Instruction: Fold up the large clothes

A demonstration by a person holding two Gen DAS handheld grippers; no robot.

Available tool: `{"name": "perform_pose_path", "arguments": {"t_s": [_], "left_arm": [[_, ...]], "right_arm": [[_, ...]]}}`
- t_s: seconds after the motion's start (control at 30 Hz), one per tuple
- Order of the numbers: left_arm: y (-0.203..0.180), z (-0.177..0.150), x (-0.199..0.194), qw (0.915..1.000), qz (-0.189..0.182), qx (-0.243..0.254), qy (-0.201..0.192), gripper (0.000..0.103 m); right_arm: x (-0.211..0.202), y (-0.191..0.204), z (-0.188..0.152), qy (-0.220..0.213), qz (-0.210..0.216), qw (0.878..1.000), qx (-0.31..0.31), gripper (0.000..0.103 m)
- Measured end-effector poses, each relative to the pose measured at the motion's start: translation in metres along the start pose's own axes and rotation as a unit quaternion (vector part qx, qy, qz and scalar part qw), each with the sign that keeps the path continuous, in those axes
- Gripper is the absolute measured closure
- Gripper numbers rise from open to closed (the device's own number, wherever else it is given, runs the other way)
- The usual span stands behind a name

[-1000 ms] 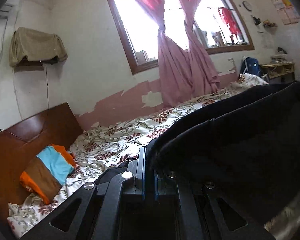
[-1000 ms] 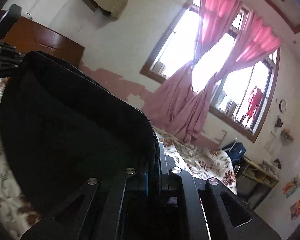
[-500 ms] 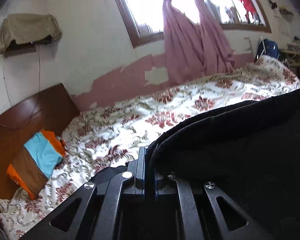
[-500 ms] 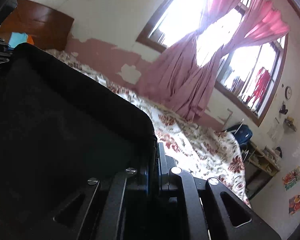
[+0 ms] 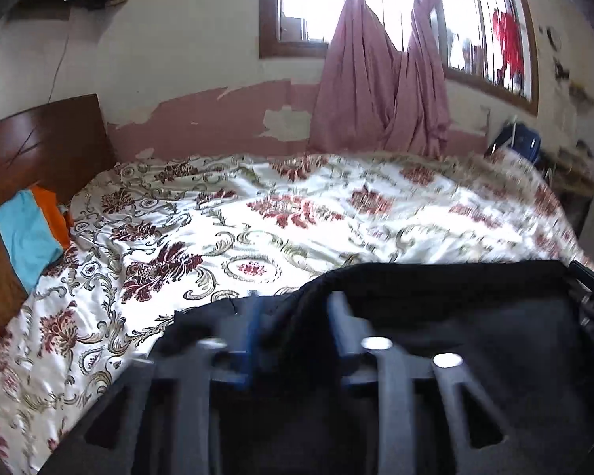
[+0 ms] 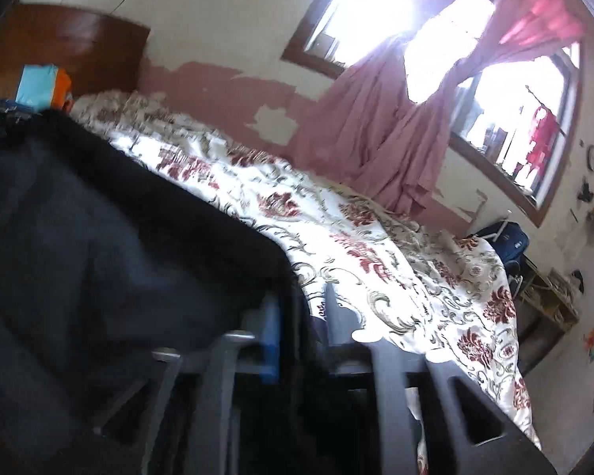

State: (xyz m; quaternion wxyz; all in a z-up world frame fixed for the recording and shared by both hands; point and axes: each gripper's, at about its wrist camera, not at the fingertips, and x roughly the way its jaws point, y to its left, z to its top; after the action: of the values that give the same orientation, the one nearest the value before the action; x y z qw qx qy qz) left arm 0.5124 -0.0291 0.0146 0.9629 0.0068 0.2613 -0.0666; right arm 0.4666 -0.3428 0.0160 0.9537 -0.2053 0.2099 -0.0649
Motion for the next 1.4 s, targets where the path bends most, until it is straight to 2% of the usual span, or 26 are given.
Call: {"name": "perform_pose_path", "arguments": {"t_s": [0.03,0.07,0.1,0.13,0.23,0.3,0.5,0.67,0.77,0.9,1.07,1.2,1.3,1.4], "left_arm": [[0.002,0.000,-0.008,0.9999,-0.003,-0.004,-0.012,0.014],[0.003,0.002,-0.016,0.9996,0.000,-0.009,-0.027,0.007],[0.004,0.000,-0.030,0.9986,0.001,-0.014,-0.051,0.006],[0.004,0.001,-0.037,0.9981,-0.008,-0.014,-0.059,0.006],[-0.002,-0.007,-0.055,0.9986,-0.019,0.005,-0.050,0.006],[-0.008,-0.022,-0.068,0.9980,-0.034,0.026,-0.047,0.006],[-0.030,-0.097,-0.104,0.9912,-0.083,0.093,-0.046,0.006],[-0.046,-0.141,-0.107,0.9848,-0.113,0.129,-0.029,0.006],[-0.057,-0.151,-0.092,0.9827,-0.095,0.158,-0.014,0.006],[-0.063,-0.137,-0.075,0.9835,-0.088,0.156,-0.026,0.000],[-0.066,-0.110,-0.052,0.9854,-0.081,0.146,-0.031,0.000],[-0.057,-0.087,-0.019,0.9920,-0.054,0.112,-0.016,0.000],[-0.048,-0.075,0.001,0.9951,-0.057,0.080,0.003,0.000],[-0.039,-0.058,0.018,0.9973,-0.045,0.058,0.005,0.000]], "right_arm": [[-0.008,-0.004,0.000,-0.007,0.001,1.000,0.010,0.044],[-0.017,-0.008,-0.002,-0.014,0.008,1.000,0.021,0.038],[-0.026,-0.012,-0.006,-0.018,0.013,0.999,0.029,0.038],[-0.035,-0.016,-0.007,-0.018,0.022,0.999,0.038,0.037],[-0.061,-0.024,-0.020,-0.015,0.057,0.997,0.059,0.036],[-0.076,-0.029,-0.033,-0.013,0.083,0.994,0.072,0.030],[-0.126,-0.023,-0.095,-0.012,0.155,0.982,0.106,0.026],[-0.133,-0.004,-0.139,0.003,0.180,0.979,0.094,0.026],[-0.117,0.005,-0.150,0.024,0.187,0.978,0.091,0.026],[-0.096,0.011,-0.147,0.025,0.189,0.978,0.089,0.026],[-0.064,0.013,-0.121,0.037,0.167,0.982,0.083,0.026],[-0.032,0.018,-0.098,0.060,0.152,0.984,0.068,0.026],[-0.011,0.019,-0.084,0.074,0.131,0.987,0.052,0.026],[0.006,0.017,-0.073,0.079,0.112,0.990,0.039,0.026]]}}
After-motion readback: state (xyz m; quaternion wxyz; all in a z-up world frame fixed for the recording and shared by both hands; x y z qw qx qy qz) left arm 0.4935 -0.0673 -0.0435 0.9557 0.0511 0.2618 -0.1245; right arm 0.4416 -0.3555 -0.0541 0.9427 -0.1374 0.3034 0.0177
